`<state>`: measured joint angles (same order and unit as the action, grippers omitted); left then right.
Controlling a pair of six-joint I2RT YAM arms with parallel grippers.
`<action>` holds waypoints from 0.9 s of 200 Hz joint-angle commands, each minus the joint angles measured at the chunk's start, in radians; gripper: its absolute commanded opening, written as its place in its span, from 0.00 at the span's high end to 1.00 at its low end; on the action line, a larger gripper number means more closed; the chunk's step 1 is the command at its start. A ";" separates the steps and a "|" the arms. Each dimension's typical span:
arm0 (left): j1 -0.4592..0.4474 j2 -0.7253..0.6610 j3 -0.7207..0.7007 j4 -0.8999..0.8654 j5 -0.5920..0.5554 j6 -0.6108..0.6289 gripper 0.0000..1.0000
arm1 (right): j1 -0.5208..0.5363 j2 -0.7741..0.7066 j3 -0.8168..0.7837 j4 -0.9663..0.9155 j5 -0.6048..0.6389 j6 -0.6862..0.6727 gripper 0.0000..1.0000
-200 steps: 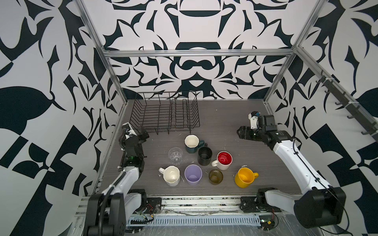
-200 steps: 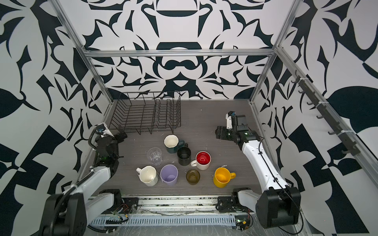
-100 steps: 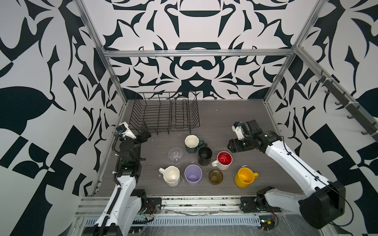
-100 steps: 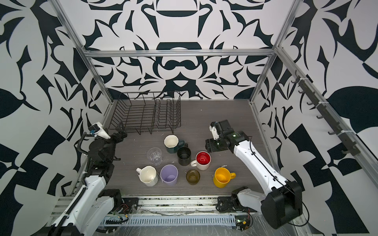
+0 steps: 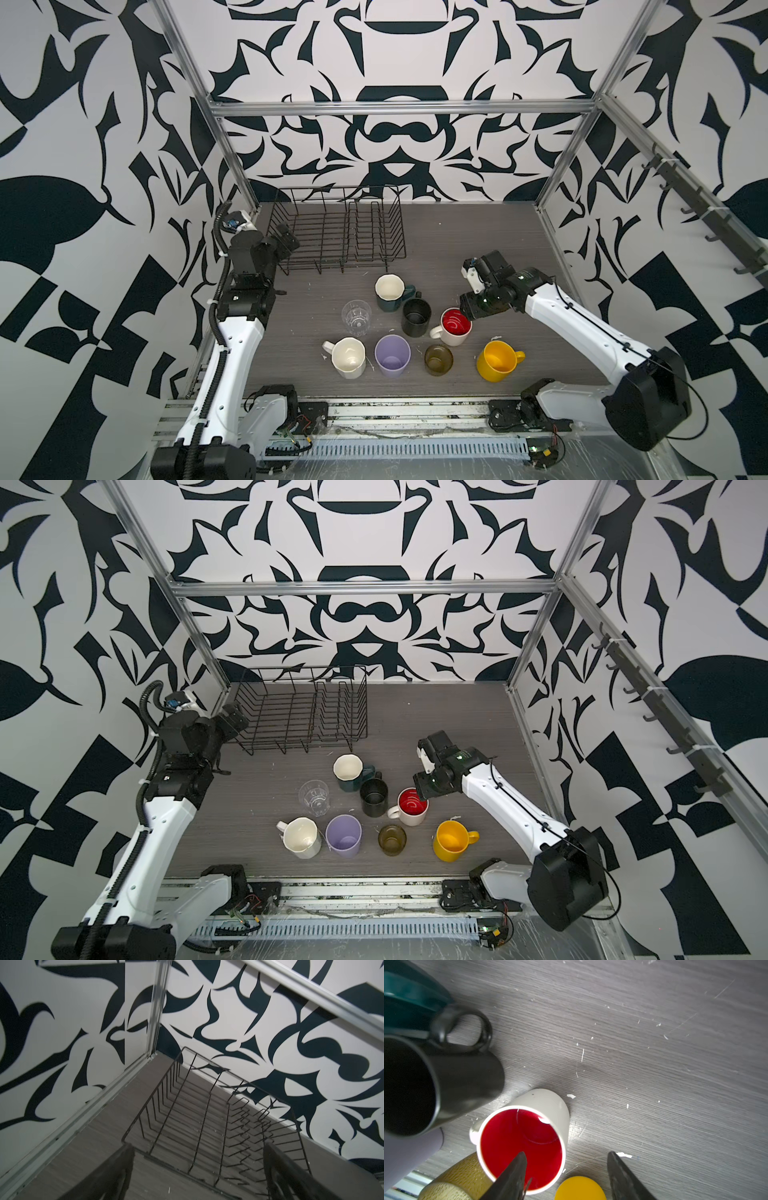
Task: Load cups into a dish rack
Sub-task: Pick up the cup from the center of the table.
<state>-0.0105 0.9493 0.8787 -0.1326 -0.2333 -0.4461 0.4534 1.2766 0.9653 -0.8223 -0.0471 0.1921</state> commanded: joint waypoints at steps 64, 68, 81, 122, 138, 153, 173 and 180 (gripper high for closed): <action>0.001 -0.085 -0.029 0.027 0.143 -0.023 0.01 | 0.029 0.084 -0.023 0.039 0.033 0.062 0.45; 0.001 -0.083 -0.032 0.028 0.146 -0.027 0.01 | 0.032 0.088 -0.022 0.041 0.037 0.067 0.46; 0.001 -0.080 -0.033 0.031 0.149 -0.035 0.01 | 0.046 0.103 -0.022 0.043 0.057 0.079 0.48; 0.001 -0.097 -0.045 0.046 0.150 -0.040 0.01 | 0.087 0.139 -0.020 0.054 0.127 0.111 0.56; 0.001 -0.105 -0.047 0.047 0.155 -0.043 0.01 | 0.104 0.157 -0.020 0.062 0.141 0.121 0.59; 0.001 -0.111 -0.053 0.049 0.155 -0.046 0.01 | 0.110 0.172 -0.024 0.077 0.141 0.129 0.62; 0.001 -0.119 -0.058 0.049 0.157 -0.049 0.01 | 0.114 0.185 -0.024 0.080 0.159 0.133 0.69; 0.001 -0.122 -0.059 0.049 0.155 -0.050 0.01 | 0.116 0.187 -0.022 0.076 0.168 0.133 0.73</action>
<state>-0.0109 0.8486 0.8246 -0.1085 -0.0856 -0.4797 0.5613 1.4647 0.9466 -0.7506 0.0704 0.3069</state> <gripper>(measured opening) 0.992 0.315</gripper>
